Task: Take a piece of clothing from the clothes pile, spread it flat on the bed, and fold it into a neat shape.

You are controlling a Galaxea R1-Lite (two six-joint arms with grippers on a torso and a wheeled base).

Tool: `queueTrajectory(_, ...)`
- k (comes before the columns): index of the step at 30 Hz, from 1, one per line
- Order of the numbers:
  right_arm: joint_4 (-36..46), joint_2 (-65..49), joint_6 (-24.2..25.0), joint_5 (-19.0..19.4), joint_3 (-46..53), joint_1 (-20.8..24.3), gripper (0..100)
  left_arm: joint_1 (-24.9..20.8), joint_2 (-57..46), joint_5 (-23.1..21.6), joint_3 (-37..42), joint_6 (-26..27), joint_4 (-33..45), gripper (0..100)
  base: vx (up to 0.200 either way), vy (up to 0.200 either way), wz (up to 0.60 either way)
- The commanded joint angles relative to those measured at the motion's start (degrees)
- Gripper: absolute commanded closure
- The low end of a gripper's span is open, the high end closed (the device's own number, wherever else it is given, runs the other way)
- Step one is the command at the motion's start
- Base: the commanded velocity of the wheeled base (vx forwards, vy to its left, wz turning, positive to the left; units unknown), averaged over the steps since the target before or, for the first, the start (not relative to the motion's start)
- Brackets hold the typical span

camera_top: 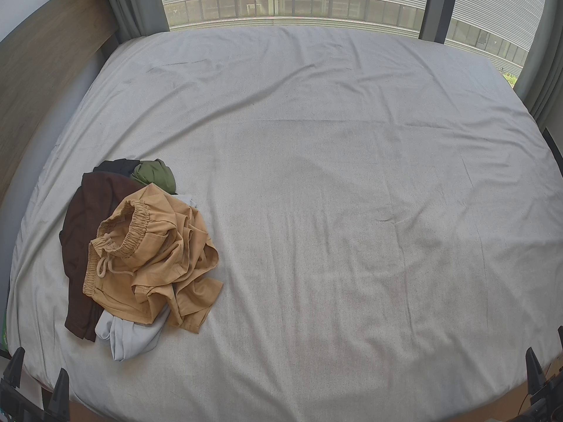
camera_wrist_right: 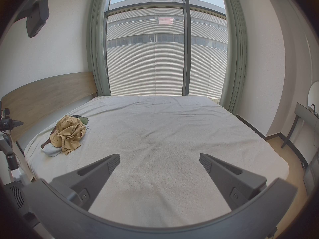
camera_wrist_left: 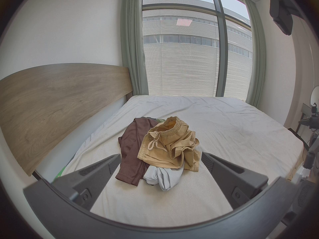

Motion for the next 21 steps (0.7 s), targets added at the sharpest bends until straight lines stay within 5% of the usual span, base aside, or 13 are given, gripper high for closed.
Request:
queueTrajectory(1, 0.0, -0.9, 0.2, 0.0, 1.0, 0.0, 0, -0.1, -0.7, 0.0, 1.0, -0.1, 0.0, 0, 0.0, 0.0, 0.0)
queueTrajectory(18, -0.7, -0.9, -0.4, 0.5, 1.0, 0.1, 0, -0.1, -0.7, 0.0, 1.0, -0.1, 0.0, 0, 0.0, 0.0, 0.0)
queueTrajectory(21, -7.3, -0.9, -1.4, 1.2, 1.0, 0.1, 0, -0.1, -0.7, 0.0, 1.0, -0.2, 0.0, 0, 0.0, 0.0, 0.0)
